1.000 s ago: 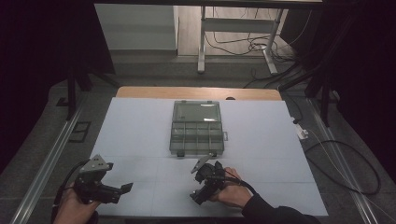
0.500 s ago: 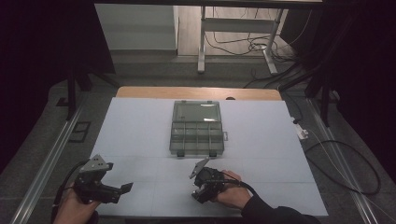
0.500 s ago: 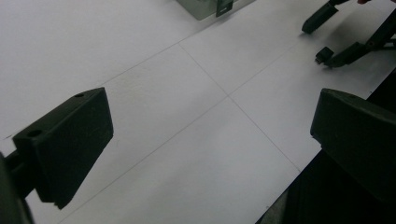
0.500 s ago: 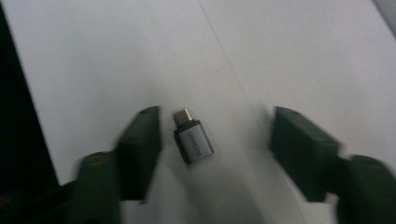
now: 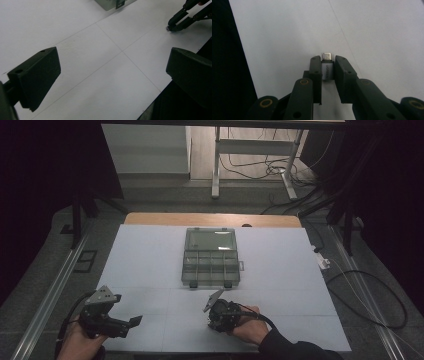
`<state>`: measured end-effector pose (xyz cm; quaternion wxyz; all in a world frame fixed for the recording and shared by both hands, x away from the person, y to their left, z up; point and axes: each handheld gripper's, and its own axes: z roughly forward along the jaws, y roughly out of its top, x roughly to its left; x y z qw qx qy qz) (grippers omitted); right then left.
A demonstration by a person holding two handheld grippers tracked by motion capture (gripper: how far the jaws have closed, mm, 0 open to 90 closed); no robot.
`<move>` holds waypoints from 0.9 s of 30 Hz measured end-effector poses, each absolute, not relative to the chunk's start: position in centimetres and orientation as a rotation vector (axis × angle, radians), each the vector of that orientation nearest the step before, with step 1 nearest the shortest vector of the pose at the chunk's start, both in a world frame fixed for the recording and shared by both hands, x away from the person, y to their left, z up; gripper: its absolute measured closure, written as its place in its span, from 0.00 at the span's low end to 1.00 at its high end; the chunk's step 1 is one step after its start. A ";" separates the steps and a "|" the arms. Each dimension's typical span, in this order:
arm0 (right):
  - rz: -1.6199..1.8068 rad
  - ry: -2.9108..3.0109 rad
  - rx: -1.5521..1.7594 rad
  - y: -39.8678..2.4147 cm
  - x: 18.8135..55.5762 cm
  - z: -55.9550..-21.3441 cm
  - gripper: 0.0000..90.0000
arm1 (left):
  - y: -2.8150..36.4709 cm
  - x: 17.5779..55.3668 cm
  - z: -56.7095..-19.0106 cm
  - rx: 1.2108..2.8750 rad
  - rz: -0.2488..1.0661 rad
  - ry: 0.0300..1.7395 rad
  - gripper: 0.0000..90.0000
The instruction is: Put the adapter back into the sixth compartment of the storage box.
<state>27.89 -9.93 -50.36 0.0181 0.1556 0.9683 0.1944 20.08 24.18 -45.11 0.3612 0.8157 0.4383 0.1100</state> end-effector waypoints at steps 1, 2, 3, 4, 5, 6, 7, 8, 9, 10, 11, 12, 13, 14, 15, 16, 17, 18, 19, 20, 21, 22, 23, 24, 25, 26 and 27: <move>0.614 3.007 0.492 -10.0 27.9 -50.3 0.84 | 24.2 20.1 -45.1 2.102 0.283 1.129 0.00; 0.627 3.005 0.499 -10.0 28.0 -50.2 0.84 | 24.2 20.1 -45.1 2.101 0.283 1.130 0.00; 0.643 2.999 0.511 -10.0 28.0 -50.0 0.84 | 24.2 20.1 -45.1 2.100 0.281 1.131 0.00; 0.662 2.991 0.517 -10.1 28.1 -49.9 0.84 | 24.2 20.1 -45.1 2.098 0.280 1.132 0.00; 0.676 2.985 0.520 -10.2 28.1 -49.7 0.84 | 24.3 20.1 -45.1 2.099 0.280 1.132 0.00; 0.690 2.981 0.521 -10.2 28.2 -49.6 0.84 | 24.3 20.1 -45.1 2.099 0.280 1.133 0.00; 0.706 2.976 0.529 -10.3 28.2 -49.5 0.84 | 24.3 20.1 -45.1 2.099 0.280 1.133 0.00; 0.717 2.969 0.531 -10.4 28.3 -49.3 0.84 | 24.3 20.1 -45.1 2.099 0.281 1.133 0.00; 0.726 2.966 0.535 -10.4 28.4 -49.2 0.84 | 24.2 20.1 -45.1 2.099 0.281 1.133 0.00; 0.737 2.962 0.541 -10.5 28.4 -49.1 0.84 | 24.2 20.1 -45.1 2.099 0.281 1.134 0.00; 0.752 2.958 0.548 -10.6 28.5 -49.0 0.84 | 24.2 20.1 -45.1 2.099 0.280 1.134 0.00; 0.762 2.956 0.552 -10.6 28.6 -48.9 0.84 | 24.2 20.1 -45.1 2.099 0.280 1.135 0.00; 0.770 2.955 0.562 -10.7 28.7 -48.7 0.84 | 24.3 20.1 -45.1 2.099 0.280 1.136 0.00; 0.779 2.952 0.566 -10.8 28.8 -48.7 0.84 | 24.3 20.1 -45.1 2.098 0.279 1.137 0.00; 0.779 2.952 0.566 -10.8 28.8 -48.7 0.84 | 24.3 20.1 -45.1 2.098 0.279 1.137 0.00; 0.794 2.947 0.581 -10.9 29.0 -48.5 0.84 | 24.3 20.1 -45.1 2.097 0.278 1.138 0.00; 0.798 2.945 0.590 -10.9 29.1 -48.4 0.84 | 24.3 20.1 -45.1 2.096 0.278 1.138 0.00; 0.804 2.943 0.595 -10.9 29.2 -48.4 0.84 | 24.3 20.1 -45.1 2.095 0.277 1.139 0.00; 0.810 2.940 0.599 -11.0 29.2 -48.3 0.84 | 24.3 20.2 -45.1 2.095 0.276 1.139 0.01; 0.813 2.938 0.598 -11.0 29.3 -48.3 0.84 | 24.3 20.2 -45.1 2.095 0.276 1.139 0.01; 0.819 2.935 0.600 -11.1 29.4 -48.2 0.84 | 24.3 20.2 -45.1 2.095 0.276 1.140 0.01; 0.825 2.934 0.605 -11.1 29.4 -48.2 0.84 | 24.3 20.2 -45.1 2.095 0.276 1.140 0.01; 0.834 2.931 0.610 -11.1 29.5 -48.1 0.84 | 24.3 20.2 -45.1 2.095 0.275 1.140 0.01; 0.839 2.930 0.612 -11.1 29.6 -48.1 0.84 | 24.3 20.2 -45.1 2.094 0.275 1.141 0.01; 0.843 2.929 0.614 -11.2 29.7 -48.0 0.84 | 24.3 20.2 -45.1 2.094 0.273 1.141 0.01; 0.848 2.925 0.617 -11.2 29.7 -48.0 0.84 | 24.3 20.2 -45.1 2.095 0.273 1.140 0.01; 0.853 2.923 0.620 -11.2 29.8 -47.9 0.84 | 24.3 20.2 -45.1 2.095 0.273 1.141 0.01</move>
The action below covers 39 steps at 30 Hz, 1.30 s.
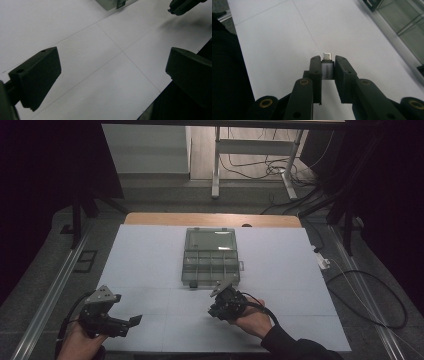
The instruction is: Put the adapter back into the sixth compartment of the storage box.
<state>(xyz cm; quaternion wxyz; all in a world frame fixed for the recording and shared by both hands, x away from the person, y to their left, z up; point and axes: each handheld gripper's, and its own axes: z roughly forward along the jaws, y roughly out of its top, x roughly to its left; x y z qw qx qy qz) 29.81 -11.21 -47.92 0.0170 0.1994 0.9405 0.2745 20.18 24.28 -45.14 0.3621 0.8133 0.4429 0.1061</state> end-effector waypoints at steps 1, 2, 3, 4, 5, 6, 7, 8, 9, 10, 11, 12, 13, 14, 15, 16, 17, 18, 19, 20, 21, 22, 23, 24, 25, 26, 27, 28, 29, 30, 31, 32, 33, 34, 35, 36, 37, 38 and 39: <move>0.858 2.918 0.625 -11.2 29.9 -47.9 0.84 | 24.3 20.2 -45.1 2.094 0.273 1.141 0.01; 0.866 2.913 0.629 -11.2 30.0 -47.8 0.84 | 24.3 20.2 -45.1 2.094 0.274 1.141 0.01; 0.872 2.910 0.635 -11.2 30.1 -47.7 0.84 | 24.3 20.2 -45.1 2.094 0.272 1.141 0.01; 0.878 2.905 0.640 -11.2 30.2 -47.6 0.84 | 24.3 20.2 -45.1 2.094 0.273 1.141 0.01; 0.887 2.901 0.646 -11.2 30.3 -47.6 0.84 | 24.3 20.2 -45.1 2.094 0.273 1.141 0.01; 0.894 2.897 0.650 -11.2 30.4 -47.5 0.84 | 24.3 20.2 -45.1 2.094 0.274 1.141 0.01; 0.900 2.894 0.650 -11.2 30.5 -47.5 0.84 | 24.3 20.2 -45.1 2.094 0.274 1.141 0.01; 0.910 2.890 0.654 -11.2 30.6 -47.4 0.84 | 24.3 20.2 -45.1 2.094 0.274 1.141 0.01; 0.922 2.887 0.663 -11.2 30.7 -47.3 0.84 | 24.3 20.2 -45.1 2.094 0.274 1.141 0.01; 0.927 2.884 0.664 -11.2 30.8 -47.2 0.84 | 24.3 20.2 -45.1 2.094 0.274 1.141 0.01; 0.927 2.884 0.664 -11.2 30.8 -47.2 0.84 | 24.3 20.2 -45.1 2.094 0.274 1.141 0.01; 0.932 2.880 0.666 -11.2 30.9 -47.2 0.84 | 24.3 20.2 -45.1 2.094 0.274 1.141 0.01; 0.940 2.872 0.666 -11.3 31.0 -47.1 0.84 | 24.3 20.2 -45.1 2.094 0.274 1.141 0.01; 0.942 2.868 0.673 -11.3 31.1 -47.1 0.84 | 24.3 20.2 -45.1 2.094 0.274 1.140 0.01; 0.953 2.861 0.677 -11.3 31.4 -47.0 0.84 | 24.3 20.2 -45.1 2.094 0.274 1.141 0.01; 0.957 2.857 0.676 -11.3 31.5 -46.9 0.84 | 24.3 20.2 -45.1 2.094 0.274 1.141 0.01; 0.962 2.851 0.688 -11.3 31.5 -46.8 0.84 | 24.3 20.2 -45.1 2.095 0.275 1.140 0.01; 0.968 2.847 0.692 -11.3 31.7 -46.8 0.84 | 24.3 20.2 -45.1 2.095 0.275 1.141 0.01; 0.975 2.843 0.700 -11.3 31.8 -46.7 0.84 | 24.3 20.2 -45.1 2.094 0.275 1.141 0.01; 0.982 2.838 0.703 -11.3 31.9 -46.6 0.84 | 24.3 20.2 -45.1 2.094 0.275 1.141 0.01; 0.986 2.831 0.708 -11.3 32.1 -46.5 0.84 | 24.3 20.2 -45.1 2.094 0.274 1.141 0.01; 0.987 2.828 0.707 -11.3 32.2 -46.5 0.84 | 24.3 20.2 -45.1 2.094 0.274 1.141 0.01; 0.991 2.820 0.714 -11.3 32.3 -46.4 0.84 | 24.3 20.2 -45.1 2.094 0.274 1.141 0.01; 0.994 2.818 0.715 -11.3 32.4 -46.4 0.84 | 24.3 20.2 -45.1 2.094 0.274 1.141 0.01; 0.994 2.814 0.716 -11.2 32.5 -46.4 0.84 | 24.3 20.2 -45.1 2.094 0.274 1.141 0.01; 0.995 2.812 0.719 -11.2 32.7 -46.4 0.84 | 24.3 20.2 -45.1 2.094 0.274 1.141 0.01; 0.996 2.809 0.721 -11.2 32.8 -46.4 0.84 | 24.3 20.2 -45.1 2.094 0.274 1.141 0.01; 0.995 2.806 0.723 -11.1 32.9 -46.4 0.84 | 24.3 20.2 -45.1 2.095 0.274 1.141 0.01; 0.996 2.802 0.719 -11.1 33.0 -46.4 0.84 | 24.3 20.2 -45.1 2.095 0.273 1.140 0.01; 0.997 2.798 0.725 -11.1 33.1 -46.4 0.84 | 24.3 20.2 -45.1 2.095 0.274 1.140 0.01; 0.997 2.798 0.725 -11.1 33.1 -46.4 0.84 | 24.3 20.2 -45.1 2.095 0.274 1.140 0.01; 1.001 2.790 0.729 -11.0 33.4 -46.4 0.84 | 24.3 20.2 -45.1 2.095 0.274 1.140 0.01; 1.006 2.784 0.737 -11.0 33.6 -46.4 0.84 | 24.3 20.2 -45.1 2.095 0.274 1.140 0.01; 1.007 2.782 0.744 -10.9 33.7 -46.4 0.84 | 24.3 20.2 -45.1 2.095 0.273 1.140 0.01; 1.007 2.779 0.747 -10.9 33.8 -46.4 0.84 | 24.3 20.2 -45.1 2.095 0.274 1.140 0.01; 1.009 2.777 0.748 -10.9 34.0 -46.4 0.84 | 24.3 20.2 -45.1 2.095 0.274 1.140 0.01; 1.009 2.777 0.748 -10.9 34.0 -46.4 0.84 | 24.3 20.2 -45.1 2.095 0.273 1.140 0.01; 1.013 2.772 0.755 -10.9 34.2 -46.4 0.84 | 24.3 20.2 -45.1 2.095 0.273 1.140 0.01; 1.014 2.767 0.762 -10.8 34.3 -46.4 0.84 | 24.3 20.2 -45.1 2.095 0.274 1.141 0.01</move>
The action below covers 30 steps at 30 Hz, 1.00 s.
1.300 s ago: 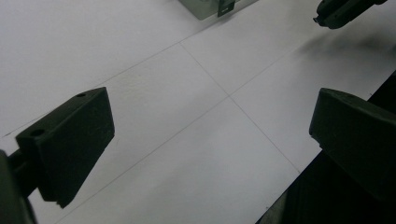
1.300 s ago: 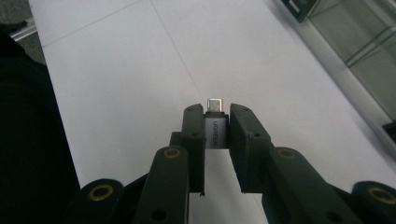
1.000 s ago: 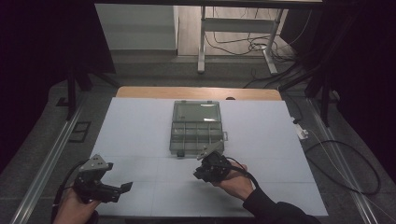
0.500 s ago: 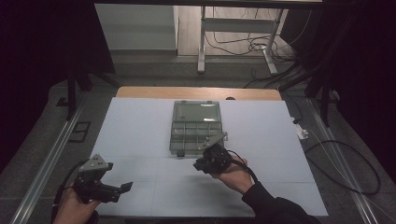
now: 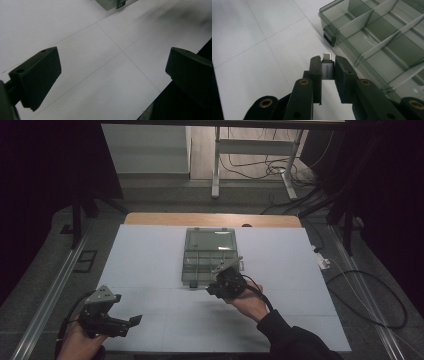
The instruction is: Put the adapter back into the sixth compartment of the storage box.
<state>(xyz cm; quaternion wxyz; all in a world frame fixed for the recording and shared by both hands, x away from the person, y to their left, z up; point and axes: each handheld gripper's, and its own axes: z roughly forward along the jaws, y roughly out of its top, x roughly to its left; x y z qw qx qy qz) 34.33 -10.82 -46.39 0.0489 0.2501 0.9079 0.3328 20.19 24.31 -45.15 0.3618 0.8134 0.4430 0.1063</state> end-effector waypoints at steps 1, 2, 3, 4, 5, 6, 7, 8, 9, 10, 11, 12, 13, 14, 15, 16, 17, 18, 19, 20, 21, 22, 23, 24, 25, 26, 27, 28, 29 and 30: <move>1.013 2.765 0.767 -10.8 34.5 -46.4 0.84 | 24.3 20.2 -45.1 2.094 0.274 1.141 0.01; 1.013 2.761 0.769 -10.7 34.6 -46.4 0.84 | 24.3 20.2 -45.1 2.093 0.274 1.141 0.01; 1.012 2.758 0.774 -10.7 34.7 -46.4 0.84 | 24.3 20.2 -45.1 2.093 0.274 1.141 0.01; 1.011 2.756 0.776 -10.6 34.8 -46.4 0.84 | 24.3 20.2 -45.1 2.092 0.274 1.141 0.01; 1.012 2.751 0.778 -10.5 34.9 -46.4 0.84 | 24.3 20.2 -45.1 2.095 0.274 1.140 0.01; 1.012 2.750 0.778 -10.5 35.0 -46.4 0.84 | 24.3 20.2 -45.1 2.095 0.274 1.140 0.01; 1.013 2.749 0.778 -10.4 35.1 -46.5 0.84 | 24.3 20.2 -45.1 2.094 0.273 1.140 0.01; 1.014 2.746 0.780 -10.3 35.2 -46.5 0.84 | 24.4 20.2 -45.1 2.094 0.273 1.140 0.01; 1.014 2.743 0.781 -10.3 35.3 -46.5 0.84 | 24.4 20.2 -45.1 2.092 0.272 1.141 0.01; 1.014 2.743 0.778 -10.2 35.4 -46.5 0.84 | 24.4 20.2 -45.1 2.092 0.272 1.141 0.01; 1.018 2.736 0.780 -10.1 35.6 -46.4 0.84 | 24.4 20.2 -45.1 2.092 0.272 1.141 0.01; 1.020 2.732 0.782 -10.1 35.7 -46.4 0.84 | 24.4 20.2 -45.1 2.092 0.272 1.141 0.01; 1.022 2.731 0.784 -10.1 35.7 -46.4 0.84 | 24.4 20.2 -45.1 2.092 0.272 1.140 0.01; 1.024 2.728 0.788 -10.0 35.9 -46.3 0.84 | 24.4 20.2 -45.1 2.092 0.272 1.140 0.01; 1.029 2.723 0.786 -9.9 36.0 -46.3 0.84 | 24.4 20.2 -45.1 2.091 0.272 1.141 0.01; 1.034 2.720 0.793 -9.9 36.1 -46.3 0.84 | 24.4 20.2 -45.1 2.091 0.271 1.141 0.01; 1.037 2.720 0.795 -9.9 36.3 -46.3 0.84 | 24.4 20.2 -45.1 2.090 0.271 1.141 0.01; 1.037 2.718 0.802 -9.8 36.4 -46.4 0.84 | 24.4 20.2 -45.1 2.091 0.271 1.141 0.01; 1.037 2.715 0.803 -9.8 36.5 -46.4 0.84 | 24.4 20.2 -45.1 2.090 0.270 1.141 0.01; 1.034 2.713 0.807 -9.7 36.6 -46.4 0.84 | 24.4 20.2 -45.1 2.090 0.270 1.142 0.01; 1.036 2.712 0.811 -9.7 36.8 -46.5 0.84 | 24.4 20.2 -45.1 2.090 0.270 1.142 0.01; 1.036 2.712 0.811 -9.7 36.8 -46.5 0.84 | 24.4 20.2 -45.1 2.090 0.270 1.142 0.01; 1.038 2.707 0.819 -9.6 37.1 -46.5 0.84 | 24.4 20.2 -45.1 2.090 0.270 1.141 0.01; 1.038 2.707 0.819 -9.6 37.1 -46.5 0.84 | 24.4 20.2 -45.1 2.090 0.270 1.141 0.01; 1.042 2.703 0.819 -9.5 37.3 -46.5 0.84 | 24.4 20.2 -45.1 2.089 0.270 1.141 0.01; 1.042 2.699 0.821 -9.5 37.4 -46.5 0.84 | 24.4 20.2 -45.1 2.088 0.269 1.141 0.01; 1.045 2.695 0.826 -9.5 37.5 -46.5 0.84 | 24.4 20.2 -45.1 2.088 0.269 1.141 0.01; 1.042 2.693 0.827 -9.4 37.6 -46.5 0.84 | 24.4 20.2 -45.1 2.087 0.267 1.141 0.01; 1.045 2.688 0.831 -9.4 37.8 -46.6 0.84 | 24.4 20.2 -45.1 2.087 0.266 1.141 0.01; 1.042 2.689 0.834 -9.3 37.9 -46.6 0.84 | 24.4 20.2 -45.1 2.086 0.266 1.141 0.01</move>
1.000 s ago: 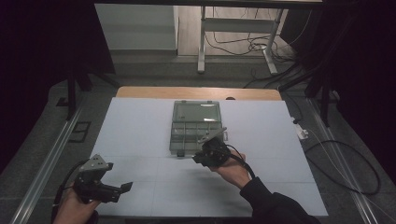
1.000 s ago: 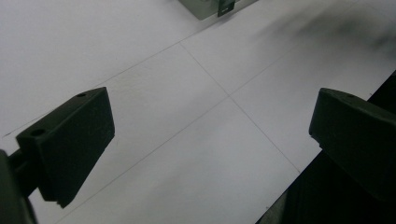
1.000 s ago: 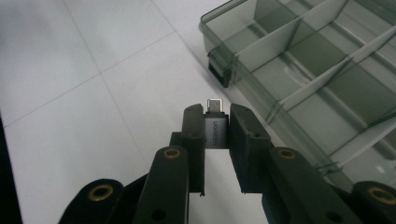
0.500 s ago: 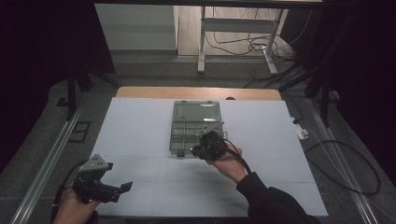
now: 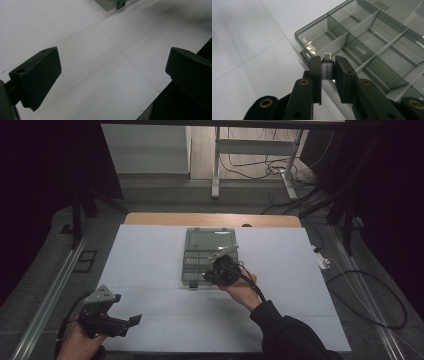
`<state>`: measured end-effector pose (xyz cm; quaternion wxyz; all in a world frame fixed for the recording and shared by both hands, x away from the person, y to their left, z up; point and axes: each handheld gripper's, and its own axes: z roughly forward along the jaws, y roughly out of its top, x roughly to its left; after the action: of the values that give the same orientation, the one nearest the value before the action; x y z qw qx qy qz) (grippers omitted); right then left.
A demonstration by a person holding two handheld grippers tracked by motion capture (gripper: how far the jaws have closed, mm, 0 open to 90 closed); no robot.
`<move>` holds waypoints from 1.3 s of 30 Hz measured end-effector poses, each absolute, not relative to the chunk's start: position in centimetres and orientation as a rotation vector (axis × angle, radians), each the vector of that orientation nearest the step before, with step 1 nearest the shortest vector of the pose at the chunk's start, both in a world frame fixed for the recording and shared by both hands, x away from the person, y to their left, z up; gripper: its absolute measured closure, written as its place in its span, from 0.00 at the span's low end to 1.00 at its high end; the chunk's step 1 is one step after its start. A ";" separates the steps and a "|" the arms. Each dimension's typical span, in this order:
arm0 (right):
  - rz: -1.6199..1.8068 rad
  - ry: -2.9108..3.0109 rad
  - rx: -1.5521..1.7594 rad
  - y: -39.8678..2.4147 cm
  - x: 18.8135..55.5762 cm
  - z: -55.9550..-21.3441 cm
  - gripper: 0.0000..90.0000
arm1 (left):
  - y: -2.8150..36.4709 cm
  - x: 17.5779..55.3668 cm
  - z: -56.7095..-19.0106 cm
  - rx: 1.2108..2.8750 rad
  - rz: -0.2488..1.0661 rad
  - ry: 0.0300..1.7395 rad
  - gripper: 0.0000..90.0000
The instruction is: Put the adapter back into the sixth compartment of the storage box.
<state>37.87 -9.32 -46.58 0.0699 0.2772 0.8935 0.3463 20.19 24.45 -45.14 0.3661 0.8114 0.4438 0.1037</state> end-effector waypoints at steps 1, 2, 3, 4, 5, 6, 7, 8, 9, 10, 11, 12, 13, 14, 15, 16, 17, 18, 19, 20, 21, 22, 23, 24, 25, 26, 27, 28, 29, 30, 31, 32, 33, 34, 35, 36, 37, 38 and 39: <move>1.042 2.686 0.836 -9.3 38.0 -46.6 0.84 | 24.4 20.2 -45.1 2.085 0.266 1.141 0.01; 1.039 2.686 0.836 -9.2 38.1 -46.7 0.84 | 24.5 20.2 -45.1 2.085 0.266 1.141 0.01; 1.040 2.683 0.839 -9.2 38.2 -46.7 0.84 | 24.5 20.2 -45.1 2.085 0.265 1.141 0.01; 1.039 2.681 0.840 -9.1 38.3 -46.7 0.84 | 24.5 20.2 -45.1 2.085 0.265 1.141 0.01; 1.036 2.680 0.838 -9.0 38.5 -46.8 0.84 | 24.5 20.2 -45.1 2.084 0.265 1.142 0.01; 1.039 2.678 0.840 -9.0 38.6 -46.8 0.84 | 24.5 20.2 -45.1 2.084 0.264 1.142 0.01; 1.039 2.674 0.839 -8.9 38.7 -46.8 0.84 | 24.5 20.2 -45.1 2.085 0.264 1.141 0.01; 1.038 2.669 0.845 -8.9 38.8 -46.8 0.84 | 24.5 20.2 -45.1 2.085 0.264 1.141 0.01; 1.042 2.666 0.853 -8.9 38.9 -46.9 0.84 | 24.5 20.2 -45.1 2.085 0.264 1.141 0.01; 1.040 2.664 0.860 -8.9 39.0 -46.9 0.84 | 24.5 20.2 -45.1 2.084 0.263 1.141 0.01; 1.039 2.663 0.863 -8.9 39.1 -47.0 0.84 | 24.5 20.2 -45.1 2.084 0.263 1.141 0.01; 1.033 2.660 0.866 -8.9 39.3 -47.0 0.84 | 24.5 20.2 -45.1 2.084 0.262 1.141 0.01; 1.031 2.658 0.872 -8.8 39.4 -47.1 0.84 | 24.5 20.2 -45.1 2.085 0.262 1.141 0.01; 1.030 2.655 0.871 -8.8 39.5 -47.2 0.84 | 24.5 20.2 -45.1 2.084 0.261 1.140 0.01; 1.025 2.654 0.872 -8.8 39.6 -47.2 0.84 | 24.5 20.2 -45.1 2.084 0.261 1.140 0.01; 1.024 2.651 0.878 -8.7 39.7 -47.3 0.84 | 24.5 20.2 -45.1 2.085 0.261 1.140 0.01; 1.021 2.650 0.877 -8.7 39.8 -47.3 0.84 | 24.5 20.2 -45.1 2.084 0.261 1.140 0.01; 1.021 2.650 0.876 -8.6 39.9 -47.4 0.84 | 24.5 20.2 -45.2 2.083 0.260 1.141 0.01; 1.016 2.649 0.876 -8.6 40.0 -47.4 0.84 | 24.5 20.2 -45.2 2.083 0.260 1.141 0.01; 1.014 2.648 0.875 -8.5 40.1 -47.5 0.84 | 24.5 20.2 -45.2 2.083 0.260 1.141 0.01; 1.009 2.647 0.874 -8.4 40.2 -47.5 0.84 | 24.5 20.2 -45.2 2.083 0.259 1.141 0.01; 1.003 2.647 0.876 -8.3 40.3 -47.7 0.84 | 24.5 20.2 -45.2 2.082 0.259 1.142 0.01; 1.003 2.647 0.876 -8.3 40.3 -47.7 0.84 | 24.5 20.2 -45.2 2.082 0.259 1.142 0.01; 0.999 2.645 0.878 -8.2 40.4 -47.8 0.84 | 24.5 20.3 -45.2 2.083 0.258 1.142 0.01; 0.995 2.645 0.875 -8.1 40.5 -47.9 0.84 | 24.5 20.3 -45.2 2.083 0.258 1.142 0.01; 0.990 2.645 0.875 -8.0 40.5 -48.0 0.83 | 24.5 20.3 -45.2 2.084 0.258 1.142 0.01; 0.983 2.648 0.875 -8.0 40.6 -48.1 0.83 | 24.5 20.3 -45.2 2.084 0.258 1.142 0.01; 0.978 2.646 0.873 -7.9 40.6 -48.3 0.83 | 24.5 20.3 -45.2 2.084 0.258 1.142 0.01; 0.974 2.647 0.870 -7.8 40.7 -48.4 0.83 | 24.5 20.3 -45.2 2.083 0.258 1.142 0.01; 0.966 2.648 0.868 -7.7 40.7 -48.6 0.83 | 24.5 20.3 -45.2 2.083 0.257 1.143 0.01; 0.961 2.648 0.869 -7.6 40.8 -48.7 0.83 | 24.5 20.3 -45.2 2.083 0.257 1.143 0.01; 0.957 2.649 0.865 -7.6 40.8 -48.8 0.83 | 24.5 20.3 -45.2 2.083 0.257 1.143 0.01; 0.950 2.650 0.862 -7.5 40.9 -48.9 0.83 | 24.5 20.3 -45.2 2.083 0.257 1.143 0.01; 0.943 2.653 0.861 -7.4 40.9 -49.0 0.83 | 24.5 20.3 -45.2 2.083 0.257 1.143 0.01; 0.939 2.653 0.860 -7.4 40.9 -49.1 0.83 | 24.5 20.3 -45.2 2.083 0.257 1.143 0.01; 0.933 2.654 0.857 -7.3 40.9 -49.2 0.83 | 24.5 20.3 -45.2 2.082 0.257 1.143 0.01; 0.927 2.657 0.854 -7.3 40.9 -49.3 0.83 | 24.5 20.3 -45.2 2.082 0.256 1.143 0.01; 0.927 2.657 0.854 -7.3 40.9 -49.3 0.83 | 24.5 20.3 -45.2 2.082 0.256 1.143 0.01; 0.926 2.656 0.848 -7.2 40.9 -49.4 0.81 | 24.5 20.3 -45.2 2.081 0.255 1.144 0.01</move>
<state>40.91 -7.20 -49.38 0.1016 0.2871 0.8994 0.3136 20.28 24.53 -45.18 0.3676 0.8103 0.4454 0.0994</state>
